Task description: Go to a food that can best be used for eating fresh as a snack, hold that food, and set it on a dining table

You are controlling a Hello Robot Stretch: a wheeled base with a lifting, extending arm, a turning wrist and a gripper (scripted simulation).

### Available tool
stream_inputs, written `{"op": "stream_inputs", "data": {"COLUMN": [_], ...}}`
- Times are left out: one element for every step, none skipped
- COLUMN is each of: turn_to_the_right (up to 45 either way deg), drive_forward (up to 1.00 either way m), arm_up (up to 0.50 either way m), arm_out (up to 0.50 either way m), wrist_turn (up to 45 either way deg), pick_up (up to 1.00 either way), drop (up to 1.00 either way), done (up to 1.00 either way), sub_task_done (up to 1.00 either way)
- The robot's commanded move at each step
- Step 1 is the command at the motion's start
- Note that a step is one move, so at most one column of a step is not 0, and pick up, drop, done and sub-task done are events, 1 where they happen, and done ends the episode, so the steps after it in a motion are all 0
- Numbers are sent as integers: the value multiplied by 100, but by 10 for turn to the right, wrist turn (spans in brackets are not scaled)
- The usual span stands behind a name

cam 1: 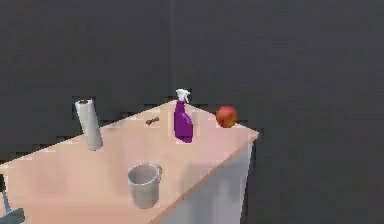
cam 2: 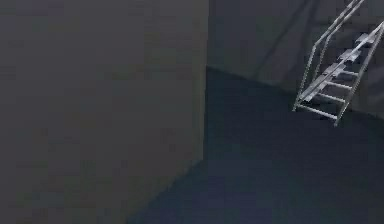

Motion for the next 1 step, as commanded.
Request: {"op": "stream_inputs", "data": {"turn_to_the_right": [-450], "drive_forward": [0], "arm_up": [0], "arm_out": [0], "wrist_turn": [0], "pick_up": [0], "drop": [0], "done": [0], "sub_task_done": [0]}}
